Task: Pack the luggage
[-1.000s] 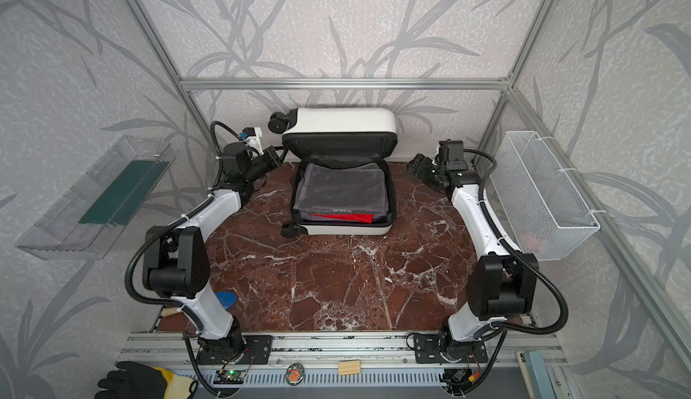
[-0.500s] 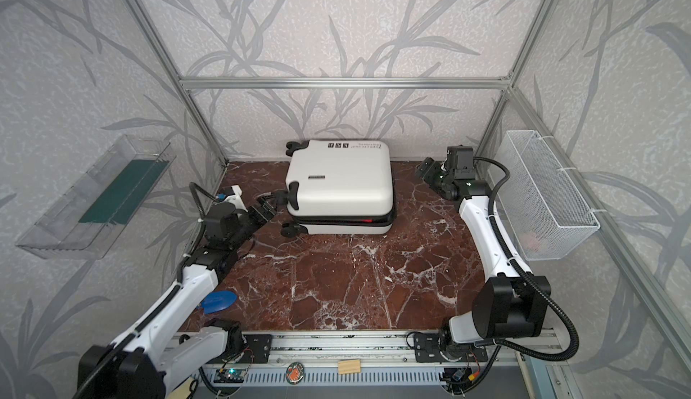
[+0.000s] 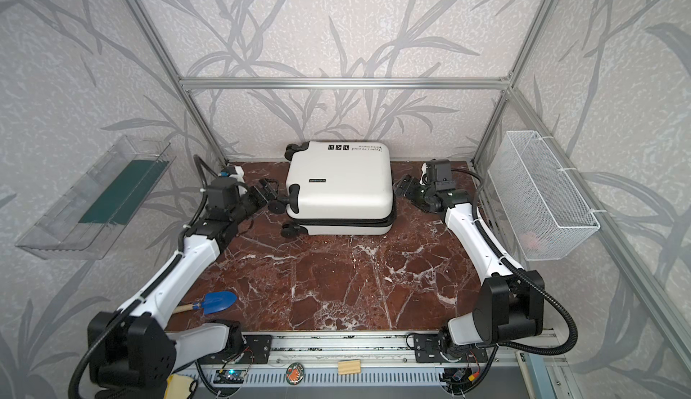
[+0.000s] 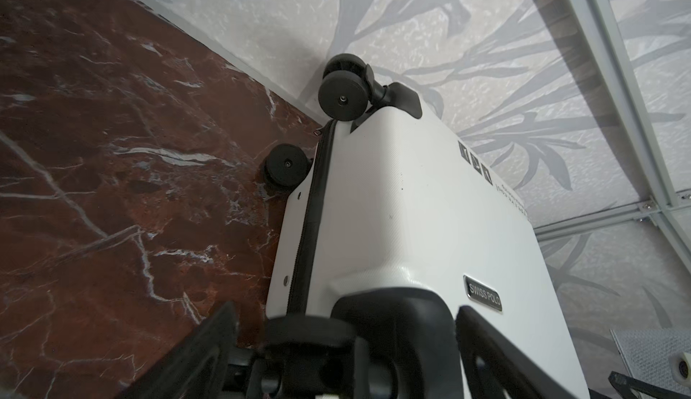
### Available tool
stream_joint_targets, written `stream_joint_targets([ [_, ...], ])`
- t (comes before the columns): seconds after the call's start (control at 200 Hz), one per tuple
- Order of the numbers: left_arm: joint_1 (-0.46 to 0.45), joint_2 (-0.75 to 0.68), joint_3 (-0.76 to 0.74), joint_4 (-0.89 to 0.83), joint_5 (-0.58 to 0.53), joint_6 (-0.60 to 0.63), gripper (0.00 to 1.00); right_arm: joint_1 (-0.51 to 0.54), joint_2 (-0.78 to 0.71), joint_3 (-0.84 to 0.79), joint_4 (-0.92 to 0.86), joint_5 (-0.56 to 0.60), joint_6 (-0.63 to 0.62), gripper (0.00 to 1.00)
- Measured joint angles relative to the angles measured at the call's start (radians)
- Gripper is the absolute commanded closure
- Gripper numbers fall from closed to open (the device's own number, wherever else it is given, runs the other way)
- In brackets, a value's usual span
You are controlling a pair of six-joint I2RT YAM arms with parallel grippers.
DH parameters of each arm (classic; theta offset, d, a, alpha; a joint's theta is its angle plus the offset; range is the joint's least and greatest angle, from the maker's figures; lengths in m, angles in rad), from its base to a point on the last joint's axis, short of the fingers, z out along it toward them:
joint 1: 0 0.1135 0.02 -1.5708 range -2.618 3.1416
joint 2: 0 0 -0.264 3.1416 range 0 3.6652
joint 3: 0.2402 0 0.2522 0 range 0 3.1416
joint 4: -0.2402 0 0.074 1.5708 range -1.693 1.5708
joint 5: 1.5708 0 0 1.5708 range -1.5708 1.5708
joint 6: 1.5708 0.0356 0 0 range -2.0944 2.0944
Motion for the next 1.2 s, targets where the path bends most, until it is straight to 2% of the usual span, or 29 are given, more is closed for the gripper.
stream_joint_targets([
  [0.145,0.01,0.157,0.202,-0.088,0.123,0.1,0.06,0.0,-0.022,-0.027,0.001,-0.022,-0.002,0.12],
  [0.265,0.011,0.214,0.274,-0.159,0.191,0.163,0.06,0.003,-0.052,-0.049,0.013,-0.048,-0.002,0.11],
  [0.485,0.011,0.229,0.276,-0.245,0.243,0.216,0.06,0.031,-0.132,-0.129,0.018,-0.084,-0.002,0.11],
  [0.835,0.01,0.229,0.243,-0.263,0.313,0.242,0.06,0.093,-0.241,-0.282,0.022,-0.094,0.004,0.14],
  [1.075,-0.01,0.229,0.224,-0.24,0.337,0.245,0.06,0.102,-0.249,-0.355,0.03,-0.089,0.012,0.21],
  [1.2,-0.051,0.227,0.194,-0.224,0.347,0.241,0.06,0.102,-0.245,-0.355,0.051,-0.082,0.02,0.27],
])
